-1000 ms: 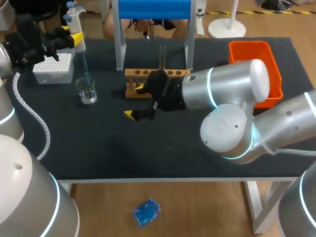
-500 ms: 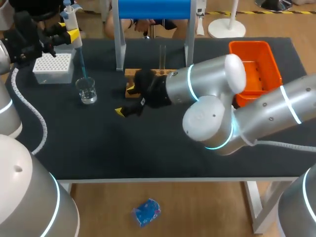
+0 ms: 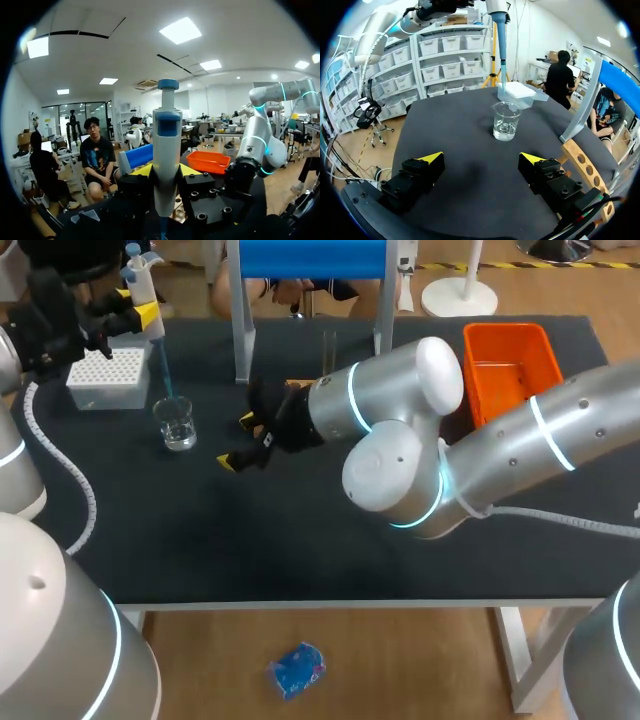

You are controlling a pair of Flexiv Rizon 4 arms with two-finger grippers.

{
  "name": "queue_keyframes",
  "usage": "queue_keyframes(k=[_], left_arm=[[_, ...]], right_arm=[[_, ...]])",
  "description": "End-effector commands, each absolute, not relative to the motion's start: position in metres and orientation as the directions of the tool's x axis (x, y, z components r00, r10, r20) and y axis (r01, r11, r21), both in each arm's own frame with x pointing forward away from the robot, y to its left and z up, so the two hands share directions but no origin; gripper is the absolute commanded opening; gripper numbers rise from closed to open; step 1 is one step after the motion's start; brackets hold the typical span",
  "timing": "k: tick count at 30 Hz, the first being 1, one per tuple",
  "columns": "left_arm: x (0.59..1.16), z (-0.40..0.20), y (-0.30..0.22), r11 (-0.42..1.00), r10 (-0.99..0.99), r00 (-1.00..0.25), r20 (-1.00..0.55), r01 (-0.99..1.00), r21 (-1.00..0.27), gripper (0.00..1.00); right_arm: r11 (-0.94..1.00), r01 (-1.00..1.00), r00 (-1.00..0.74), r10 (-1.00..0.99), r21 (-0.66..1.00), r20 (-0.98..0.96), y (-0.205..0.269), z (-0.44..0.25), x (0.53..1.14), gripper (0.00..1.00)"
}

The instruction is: Invert the test tube, pick up the pipette, mount the tip to pipette, aspirate from beaker and dispense into the tube, eject the tip, return the pipette, and cap with the stopper.

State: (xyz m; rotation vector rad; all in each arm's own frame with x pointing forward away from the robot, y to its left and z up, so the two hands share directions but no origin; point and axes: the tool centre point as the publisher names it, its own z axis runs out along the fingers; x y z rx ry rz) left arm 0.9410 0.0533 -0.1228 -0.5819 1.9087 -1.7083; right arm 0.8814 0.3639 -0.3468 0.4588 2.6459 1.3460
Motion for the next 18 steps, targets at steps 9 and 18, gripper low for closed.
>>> queue_keyframes(k=[9,18], left_arm=[[0.947,-0.141,0.053,0.120,-0.565,-0.821,-0.087,0.023,-0.993,0.00],[0.953,-0.146,0.064,0.115,-0.515,-0.853,-0.080,0.023,-0.993,0.00]], right_arm=[[0.568,0.212,-0.942,0.337,0.795,0.010,0.367,-0.345,0.880,1.00],[0.568,0.212,-0.942,0.337,0.795,0.010,0.367,-0.345,0.880,1.00]])
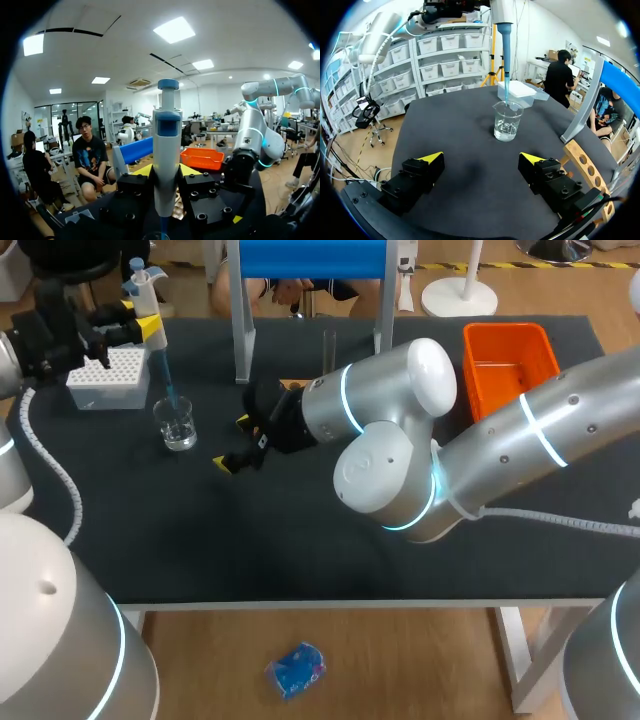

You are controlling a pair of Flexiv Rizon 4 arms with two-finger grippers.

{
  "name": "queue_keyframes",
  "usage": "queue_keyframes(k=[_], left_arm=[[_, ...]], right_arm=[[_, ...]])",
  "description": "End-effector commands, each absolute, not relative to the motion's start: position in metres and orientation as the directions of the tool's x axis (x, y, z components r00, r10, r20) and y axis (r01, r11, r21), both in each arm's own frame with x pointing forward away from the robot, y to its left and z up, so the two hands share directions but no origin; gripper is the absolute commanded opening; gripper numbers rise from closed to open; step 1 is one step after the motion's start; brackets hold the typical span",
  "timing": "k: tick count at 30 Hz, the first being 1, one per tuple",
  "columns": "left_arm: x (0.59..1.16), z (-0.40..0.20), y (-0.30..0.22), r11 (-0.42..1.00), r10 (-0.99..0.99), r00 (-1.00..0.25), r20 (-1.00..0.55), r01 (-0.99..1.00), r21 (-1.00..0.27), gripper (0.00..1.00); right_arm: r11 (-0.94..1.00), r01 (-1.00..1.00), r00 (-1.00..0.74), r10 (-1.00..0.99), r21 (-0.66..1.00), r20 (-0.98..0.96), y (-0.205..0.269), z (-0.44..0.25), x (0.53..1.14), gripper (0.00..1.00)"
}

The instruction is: Invert the test tube, pick up the pipette, mount the tip to pipette, aspirate from beaker and dispense into the tube, eject the tip, return the pipette, and cap with the stopper.

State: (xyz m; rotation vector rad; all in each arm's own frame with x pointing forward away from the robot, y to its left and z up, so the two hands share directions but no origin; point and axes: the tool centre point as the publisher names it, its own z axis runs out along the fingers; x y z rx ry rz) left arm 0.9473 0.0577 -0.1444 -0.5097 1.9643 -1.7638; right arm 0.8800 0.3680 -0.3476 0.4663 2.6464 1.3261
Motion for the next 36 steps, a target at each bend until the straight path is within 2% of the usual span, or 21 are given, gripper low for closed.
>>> queue_keyframes(k=[1,36], left_arm=[[0.953,-0.147,0.065,0.116,-0.510,-0.857,-0.079,0.022,-0.993,0.00],[0.970,-0.165,0.069,0.122,-0.489,-0.868,-0.080,0.023,-0.992,0.00]], right_arm=[[0.568,0.212,-0.942,0.337,0.795,0.010,0.367,-0.345,0.880,1.00],[0.568,0.212,-0.942,0.337,0.795,0.010,0.367,-0.345,0.880,1.00]])
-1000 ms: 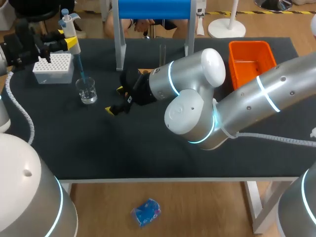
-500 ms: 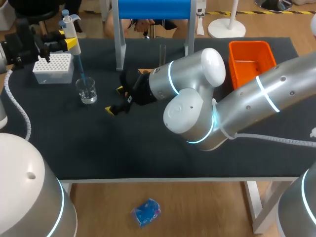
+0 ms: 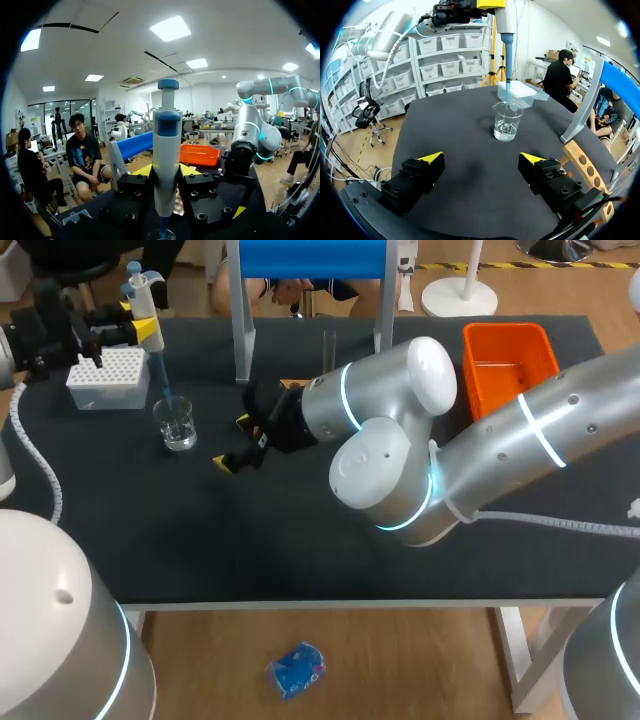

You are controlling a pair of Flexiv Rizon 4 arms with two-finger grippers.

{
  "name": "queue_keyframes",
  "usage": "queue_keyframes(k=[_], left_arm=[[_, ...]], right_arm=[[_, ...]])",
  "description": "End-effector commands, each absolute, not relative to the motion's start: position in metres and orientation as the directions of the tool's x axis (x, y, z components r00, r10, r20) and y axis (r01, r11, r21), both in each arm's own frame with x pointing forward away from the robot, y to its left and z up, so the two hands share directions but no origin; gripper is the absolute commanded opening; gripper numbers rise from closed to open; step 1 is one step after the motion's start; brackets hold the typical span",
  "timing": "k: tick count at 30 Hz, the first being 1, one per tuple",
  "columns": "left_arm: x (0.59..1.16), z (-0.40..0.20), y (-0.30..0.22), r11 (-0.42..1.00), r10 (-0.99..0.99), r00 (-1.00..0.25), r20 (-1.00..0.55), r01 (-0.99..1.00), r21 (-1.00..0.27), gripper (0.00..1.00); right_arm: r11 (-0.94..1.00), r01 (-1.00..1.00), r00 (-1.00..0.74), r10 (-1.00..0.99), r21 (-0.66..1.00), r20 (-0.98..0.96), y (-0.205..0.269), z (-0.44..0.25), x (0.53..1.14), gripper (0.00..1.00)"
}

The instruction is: Invert the test tube, pick up the pipette, mount the tip to pipette, aspirate from beaker and dispense into the tube, eject the tip, return the pipette, and cap with the stopper.

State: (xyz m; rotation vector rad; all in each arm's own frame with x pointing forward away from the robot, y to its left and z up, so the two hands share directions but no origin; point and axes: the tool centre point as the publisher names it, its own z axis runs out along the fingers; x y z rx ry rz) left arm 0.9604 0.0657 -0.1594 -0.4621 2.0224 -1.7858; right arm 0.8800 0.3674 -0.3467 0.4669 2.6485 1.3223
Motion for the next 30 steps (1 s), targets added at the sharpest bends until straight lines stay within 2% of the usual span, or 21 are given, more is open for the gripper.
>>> queue_keyframes(k=[1,30], left_arm=[[0.971,-0.165,0.070,0.123,-0.489,-0.869,-0.081,0.023,-0.992,0.00],[0.976,-0.208,0.067,0.100,-0.464,-0.886,-0.016,-0.035,-0.994,0.00]], right_arm=[[0.568,0.212,-0.942,0.337,0.795,0.010,0.367,-0.345,0.880,1.00],[0.568,0.212,-0.942,0.337,0.795,0.010,0.367,-0.345,0.880,1.00]])
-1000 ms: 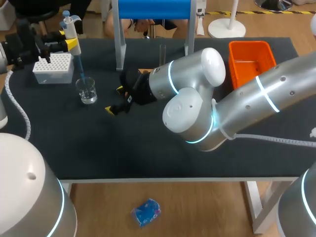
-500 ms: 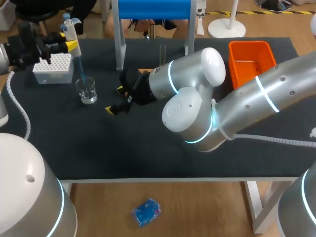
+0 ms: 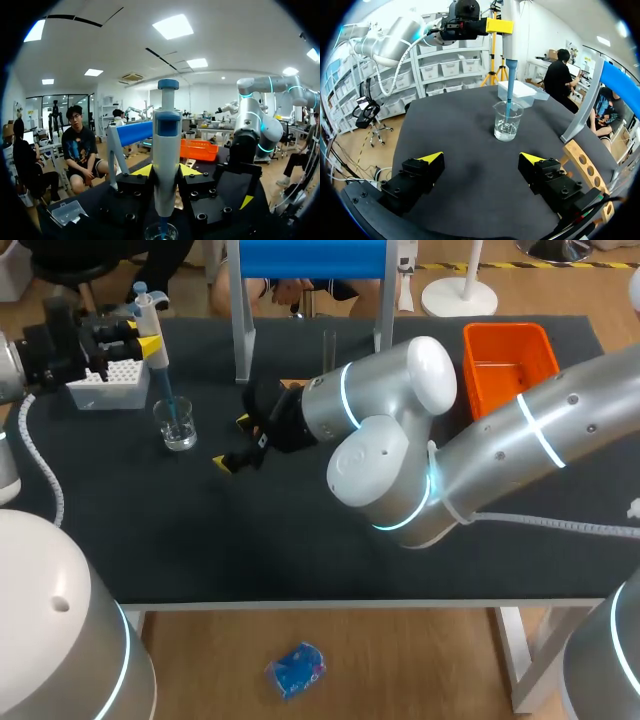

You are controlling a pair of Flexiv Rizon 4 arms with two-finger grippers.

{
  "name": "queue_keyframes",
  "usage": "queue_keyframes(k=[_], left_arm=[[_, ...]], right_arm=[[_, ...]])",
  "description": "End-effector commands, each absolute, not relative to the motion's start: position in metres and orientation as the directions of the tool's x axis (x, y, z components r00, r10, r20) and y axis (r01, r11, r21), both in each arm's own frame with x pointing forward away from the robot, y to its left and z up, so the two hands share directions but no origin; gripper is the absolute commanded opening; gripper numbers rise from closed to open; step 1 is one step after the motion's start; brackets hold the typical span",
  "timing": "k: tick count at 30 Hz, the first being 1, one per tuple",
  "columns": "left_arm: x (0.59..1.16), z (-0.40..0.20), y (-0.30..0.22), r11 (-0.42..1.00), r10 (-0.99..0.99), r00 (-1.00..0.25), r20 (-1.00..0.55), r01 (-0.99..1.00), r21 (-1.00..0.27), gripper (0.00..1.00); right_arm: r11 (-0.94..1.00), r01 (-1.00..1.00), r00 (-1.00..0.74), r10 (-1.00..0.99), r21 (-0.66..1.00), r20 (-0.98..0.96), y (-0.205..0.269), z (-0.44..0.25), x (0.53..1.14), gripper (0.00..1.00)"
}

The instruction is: Invert the test tube, pick up the pipette, mount the tip to pipette, aspirate from beaker and dispense into the tube, eject the tip, return the pipette, and cap with the stopper.

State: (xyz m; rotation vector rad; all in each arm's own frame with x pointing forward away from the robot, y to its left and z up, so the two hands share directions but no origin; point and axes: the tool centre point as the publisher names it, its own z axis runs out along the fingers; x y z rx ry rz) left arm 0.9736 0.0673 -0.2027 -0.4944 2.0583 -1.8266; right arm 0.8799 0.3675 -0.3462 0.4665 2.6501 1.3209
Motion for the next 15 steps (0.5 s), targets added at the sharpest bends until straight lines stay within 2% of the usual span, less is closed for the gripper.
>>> queue_keyframes(k=[1,15], left_arm=[[0.9764,-0.2090,0.0677,0.098,-0.463,-0.886,-0.014,-0.035,-0.995,0.00],[0.9743,-0.2184,0.0668,0.100,-0.460,-0.888,-0.016,-0.034,-0.994,0.00]], right_arm=[[0.568,0.212,-0.942,0.337,0.795,0.010,0.3672,-0.3448,0.8800,1.00],[0.568,0.212,-0.942,0.337,0.795,0.010,0.3672,-0.3448,0.8800,1.00]])
